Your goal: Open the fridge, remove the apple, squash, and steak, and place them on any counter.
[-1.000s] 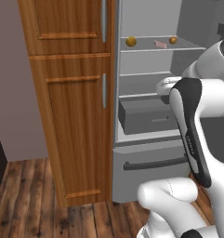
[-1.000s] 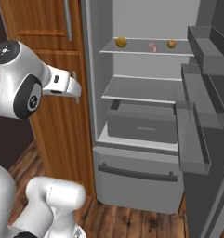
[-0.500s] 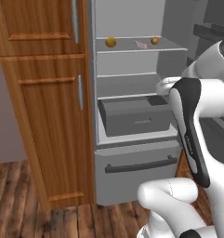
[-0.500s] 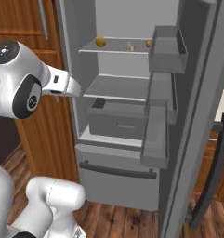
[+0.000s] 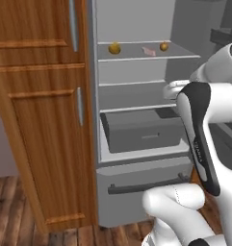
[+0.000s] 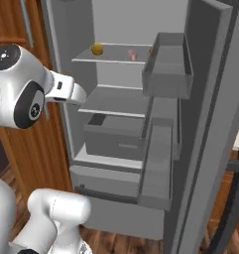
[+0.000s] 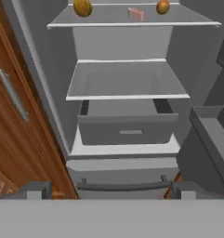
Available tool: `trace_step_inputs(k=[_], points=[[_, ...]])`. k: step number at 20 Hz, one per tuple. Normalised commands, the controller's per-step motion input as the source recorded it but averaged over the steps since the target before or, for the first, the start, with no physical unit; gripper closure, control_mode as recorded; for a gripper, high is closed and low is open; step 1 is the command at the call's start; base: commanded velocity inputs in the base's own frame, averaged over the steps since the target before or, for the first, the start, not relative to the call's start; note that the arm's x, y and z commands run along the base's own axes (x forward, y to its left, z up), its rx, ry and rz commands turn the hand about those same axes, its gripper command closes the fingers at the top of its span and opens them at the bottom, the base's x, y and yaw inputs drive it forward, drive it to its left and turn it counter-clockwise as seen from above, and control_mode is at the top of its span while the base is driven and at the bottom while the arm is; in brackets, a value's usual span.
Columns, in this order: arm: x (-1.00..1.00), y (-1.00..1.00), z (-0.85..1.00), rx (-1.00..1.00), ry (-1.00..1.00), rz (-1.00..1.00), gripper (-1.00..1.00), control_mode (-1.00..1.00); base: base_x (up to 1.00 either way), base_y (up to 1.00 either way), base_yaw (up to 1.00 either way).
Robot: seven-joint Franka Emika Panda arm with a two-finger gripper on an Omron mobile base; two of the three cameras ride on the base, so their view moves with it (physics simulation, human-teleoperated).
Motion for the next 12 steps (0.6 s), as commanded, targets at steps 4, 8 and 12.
trace_step_inputs(k=[4,8,12], points=[[0.0,0.0,0.0,0.0,0.0,0.0,-1.0,1.0,1.0,0.0,0.0],[0.0,0.0,0.0,0.0,0.0,0.0,-1.0,1.0,0.94,0.0,0.0],[0.0,0.0,0.0,0.0,0.0,0.0,-1.0,1.0,0.75,0.0,-0.01]])
